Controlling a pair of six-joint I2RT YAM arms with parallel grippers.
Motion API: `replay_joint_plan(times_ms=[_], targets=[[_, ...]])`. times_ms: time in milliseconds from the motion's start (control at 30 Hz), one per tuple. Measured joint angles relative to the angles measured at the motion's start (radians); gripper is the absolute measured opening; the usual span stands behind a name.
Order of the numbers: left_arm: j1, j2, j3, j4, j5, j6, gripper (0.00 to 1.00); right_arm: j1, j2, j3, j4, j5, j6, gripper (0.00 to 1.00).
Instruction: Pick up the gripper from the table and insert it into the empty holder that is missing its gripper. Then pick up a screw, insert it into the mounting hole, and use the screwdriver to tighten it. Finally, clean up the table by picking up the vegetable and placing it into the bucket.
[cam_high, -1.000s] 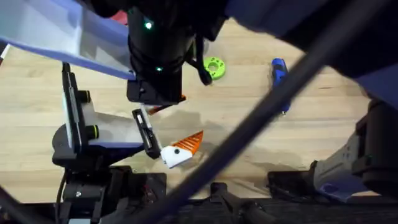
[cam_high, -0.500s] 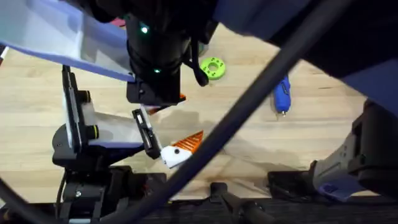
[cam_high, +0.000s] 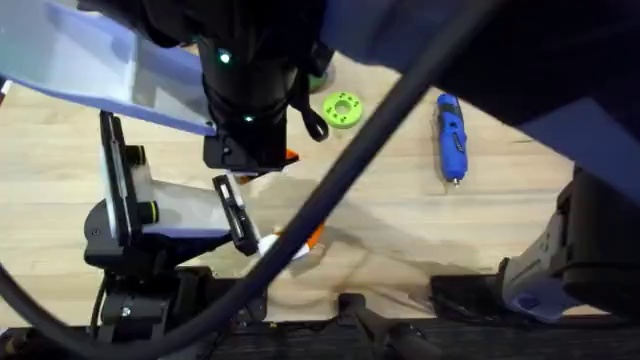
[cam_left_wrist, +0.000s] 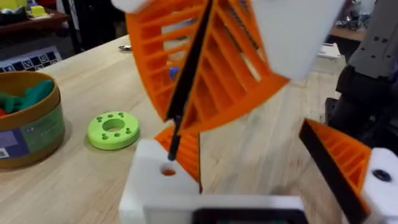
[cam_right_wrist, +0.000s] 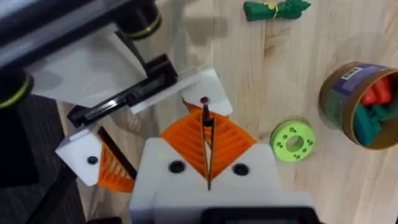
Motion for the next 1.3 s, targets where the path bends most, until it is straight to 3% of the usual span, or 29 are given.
replay_joint_plan(times_ms=[1300], targets=[[0.0,0.0,0.0,0.0,0.0,0.0,0.985,0.001,0.04,0.001,0.005,-0.011,0.0,0.004]])
